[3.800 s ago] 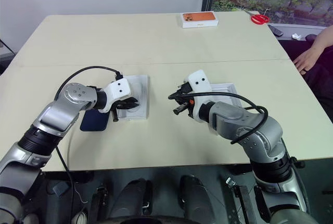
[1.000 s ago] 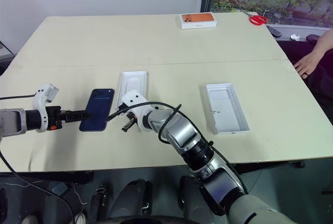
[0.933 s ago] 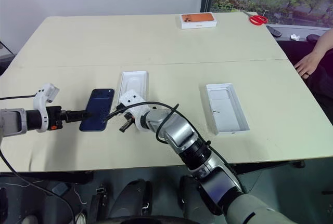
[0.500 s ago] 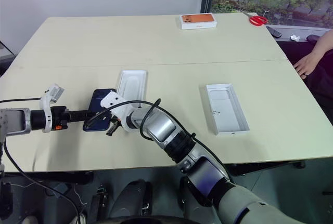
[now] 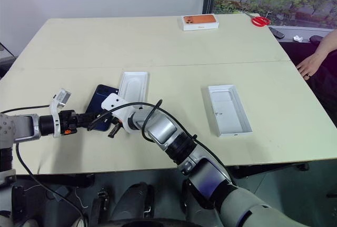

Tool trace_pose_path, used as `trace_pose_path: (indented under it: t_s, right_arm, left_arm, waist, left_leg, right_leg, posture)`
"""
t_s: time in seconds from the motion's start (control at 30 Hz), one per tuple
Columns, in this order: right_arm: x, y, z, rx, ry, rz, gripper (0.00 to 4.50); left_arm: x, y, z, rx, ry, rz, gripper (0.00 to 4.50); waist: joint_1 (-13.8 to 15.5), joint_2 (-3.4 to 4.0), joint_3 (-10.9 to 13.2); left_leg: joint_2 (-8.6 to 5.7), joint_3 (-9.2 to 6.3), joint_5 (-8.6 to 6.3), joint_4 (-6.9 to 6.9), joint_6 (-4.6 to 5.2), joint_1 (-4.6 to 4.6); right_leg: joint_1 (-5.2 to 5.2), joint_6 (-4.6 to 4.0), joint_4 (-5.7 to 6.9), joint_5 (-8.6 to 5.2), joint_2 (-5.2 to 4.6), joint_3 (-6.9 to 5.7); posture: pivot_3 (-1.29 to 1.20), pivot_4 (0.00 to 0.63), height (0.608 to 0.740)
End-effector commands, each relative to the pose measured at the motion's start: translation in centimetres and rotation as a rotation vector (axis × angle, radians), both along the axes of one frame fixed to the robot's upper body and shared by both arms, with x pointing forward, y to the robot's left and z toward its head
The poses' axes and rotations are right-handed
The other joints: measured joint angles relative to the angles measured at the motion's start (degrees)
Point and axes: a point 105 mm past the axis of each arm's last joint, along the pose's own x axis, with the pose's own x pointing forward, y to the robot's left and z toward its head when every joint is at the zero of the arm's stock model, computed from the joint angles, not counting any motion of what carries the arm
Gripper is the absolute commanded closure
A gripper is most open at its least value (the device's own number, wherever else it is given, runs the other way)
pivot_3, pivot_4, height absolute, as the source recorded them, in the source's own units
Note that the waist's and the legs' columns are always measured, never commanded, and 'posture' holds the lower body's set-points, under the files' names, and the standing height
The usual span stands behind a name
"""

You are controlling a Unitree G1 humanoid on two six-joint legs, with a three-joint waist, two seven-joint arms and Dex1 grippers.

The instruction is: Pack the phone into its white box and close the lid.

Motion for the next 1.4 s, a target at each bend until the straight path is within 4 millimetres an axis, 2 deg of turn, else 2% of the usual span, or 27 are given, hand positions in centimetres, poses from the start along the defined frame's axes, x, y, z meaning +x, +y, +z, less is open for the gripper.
trace_pose_path:
  t_s: [0.03, 0.23, 0.33, 0.47, 0.8, 0.9, 0.93, 0.97, 1.23, 1.33, 1.4]
  right_arm:
    - [-0.6, 1.3, 1.1, 0.040, -0.024, 0.032, 4.50]
    - [-0.5, 1.1, 1.1, 0.037, -0.031, 0.024, 4.50]
    - [-0.4, 1.0, 1.0, 0.034, -0.036, 0.018, 4.50]
    - [-0.3, 0.9, 1.1, 0.030, -0.046, 0.014, 4.50]
    - [-0.2, 0.7, 1.2, 0.032, -0.052, 0.005, 4.50]
    - [-0.1, 0.5, 1.3, 0.033, -0.059, -0.004, 4.50]
    - [0.0, 0.3, 1.5, 0.035, -0.065, -0.009, 4.50]
    - [0.1, 0.1, 1.7, 0.037, -0.071, -0.015, 4.50]
    - [0.5, -1.6, 3.4, 0.059, -0.103, -0.056, 4.50]
    - [0.0, -2.9, 4.8, 0.095, -0.103, -0.062, 4.50]
    - [-0.4, -4.0, 5.6, 0.130, -0.093, -0.075, 4.50]
  left_arm:
    - [0.0, 0.3, -0.7, -0.004, 0.040, 0.018, 0.01]
    - [0.5, 1.3, -0.3, -0.043, 0.035, 0.070, 0.01]
    - [0.6, 1.3, -0.5, -0.049, 0.043, 0.074, 0.86]
    - [0.8, 1.5, -0.3, -0.073, 0.034, 0.099, 2.83]
    - [0.8, 2.2, 0.0, -0.146, 0.030, 0.156, 2.83]
    - [0.6, 2.2, -0.2, -0.146, 0.038, 0.153, 3.70]
    - [0.6, 2.2, -0.2, -0.148, 0.038, 0.154, 4.18]
    - [0.5, 2.2, -0.1, -0.152, 0.036, 0.155, 4.47]
    - [0.1, 3.5, 1.3, -0.242, -0.022, 0.200, 4.47]
    - [0.0, 4.5, 2.5, -0.296, -0.085, 0.243, 4.47]
    - [0.2, 4.4, 3.4, -0.309, -0.123, 0.247, 4.47]
  waist:
    - [0.00, 0.00, 0.00]
    - [-0.03, 0.00, 0.00]
    - [-0.16, 0.00, 0.00]
    - [-0.23, 0.00, 0.00]
    - [-0.28, -0.02, 0.01]
    - [-0.26, -0.04, 0.00]
    - [-0.26, -0.03, 0.00]
    - [-0.30, -0.03, 0.00]
    - [-0.48, -0.08, -0.01]
    - [-0.32, -0.18, 0.03]
    - [-0.24, -0.22, 0.03]
  left_leg:
    - [0.00, 0.00, 0.00, 0.00, 0.00, 0.00]
    - [-0.04, -0.01, 0.02, -0.04, -0.03, 0.00]
    - [-0.05, 0.00, 0.02, -0.06, -0.04, 0.00]
    - [-0.05, 0.00, 0.03, -0.10, -0.07, -0.06]
    - [-0.06, 0.00, 0.09, -0.17, -0.18, -0.12]
    - [-0.07, 0.00, 0.12, -0.21, -0.24, -0.12]
    - [-0.08, 0.00, 0.13, -0.23, -0.27, -0.12]
    - [-0.08, 0.00, 0.15, -0.26, -0.31, -0.11]
    - [-0.24, 0.00, 0.46, -0.79, -0.82, -0.10]
    - [-0.23, -0.01, 0.47, -0.81, -0.82, -0.12]
    - [-0.24, -0.02, 0.47, -0.81, -0.82, -0.13]
  right_leg:
    - [0.00, 0.00, 0.00, 0.00, -0.01, 0.00]
    - [-0.02, 0.00, 0.01, 0.00, -0.10, -0.03]
    - [-0.05, 0.00, 0.01, 0.00, -0.11, -0.03]
    - [-0.13, 0.00, 0.01, 0.00, -0.14, -0.03]
    - [-0.23, -0.01, 0.01, 0.00, -0.19, -0.03]
    - [-0.26, -0.02, 0.00, 0.00, -0.23, -0.03]
    - [-0.26, -0.02, 0.00, 0.00, -0.24, -0.04]
    - [-0.26, -0.02, 0.00, 0.00, -0.27, -0.03]
    - [-0.47, -0.03, -0.05, 0.01, -0.41, -0.03]
    - [-0.48, -0.04, -0.05, 0.01, -0.41, -0.05]
    - [-0.47, -0.03, -0.06, 0.01, -0.41, -0.07]
  posture:
    - [0.00, 0.150, 0.740]
    - [0.00, 0.150, 0.740]
    - [0.00, 0.150, 0.740]
    - [0.00, 0.150, 0.740]
    - [0.00, 0.150, 0.740]
    - [0.00, 0.150, 0.740]
    - [0.00, 0.150, 0.740]
    - [0.00, 0.150, 0.740]
    - [0.00, 0.150, 0.740]
    - [0.00, 0.150, 0.740]
    - [0.00, 0.150, 0.740]
